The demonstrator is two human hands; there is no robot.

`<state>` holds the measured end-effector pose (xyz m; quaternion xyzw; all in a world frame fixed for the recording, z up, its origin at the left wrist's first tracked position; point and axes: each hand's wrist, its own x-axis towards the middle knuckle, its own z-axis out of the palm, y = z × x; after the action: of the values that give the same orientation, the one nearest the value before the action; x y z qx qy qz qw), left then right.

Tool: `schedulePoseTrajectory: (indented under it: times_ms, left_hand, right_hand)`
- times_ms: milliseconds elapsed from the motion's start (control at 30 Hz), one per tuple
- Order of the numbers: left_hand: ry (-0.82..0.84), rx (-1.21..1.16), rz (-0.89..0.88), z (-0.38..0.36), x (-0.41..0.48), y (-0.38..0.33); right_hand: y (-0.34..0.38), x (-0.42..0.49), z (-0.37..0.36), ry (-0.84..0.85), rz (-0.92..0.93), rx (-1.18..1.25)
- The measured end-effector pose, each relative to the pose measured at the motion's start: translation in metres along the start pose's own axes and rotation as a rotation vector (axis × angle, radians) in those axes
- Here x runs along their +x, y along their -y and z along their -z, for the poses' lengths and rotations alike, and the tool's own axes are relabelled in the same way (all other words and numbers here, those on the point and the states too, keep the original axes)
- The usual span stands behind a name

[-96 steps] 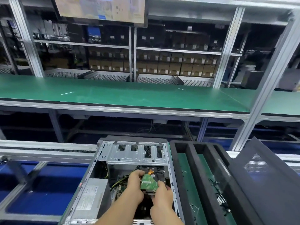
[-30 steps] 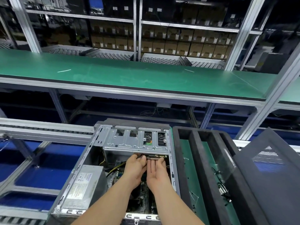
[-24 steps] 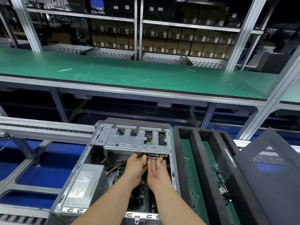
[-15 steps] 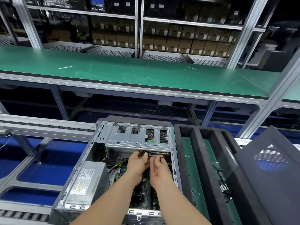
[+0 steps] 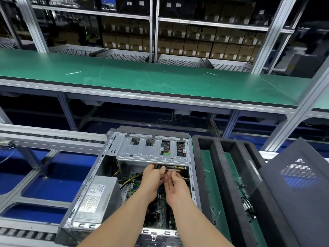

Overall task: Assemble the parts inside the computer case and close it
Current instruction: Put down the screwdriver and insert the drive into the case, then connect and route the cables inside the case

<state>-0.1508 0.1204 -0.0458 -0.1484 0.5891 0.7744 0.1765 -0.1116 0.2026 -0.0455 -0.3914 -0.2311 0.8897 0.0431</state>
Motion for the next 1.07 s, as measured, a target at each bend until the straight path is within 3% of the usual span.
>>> schedulePoseTrajectory:
  times_ms: [1067]
  left_hand:
    - [-0.010, 0.097, -0.076, -0.005, -0.002, 0.009]
  right_hand:
    - [0.004, -0.006, -0.003, 0.023, 0.001, -0.157]
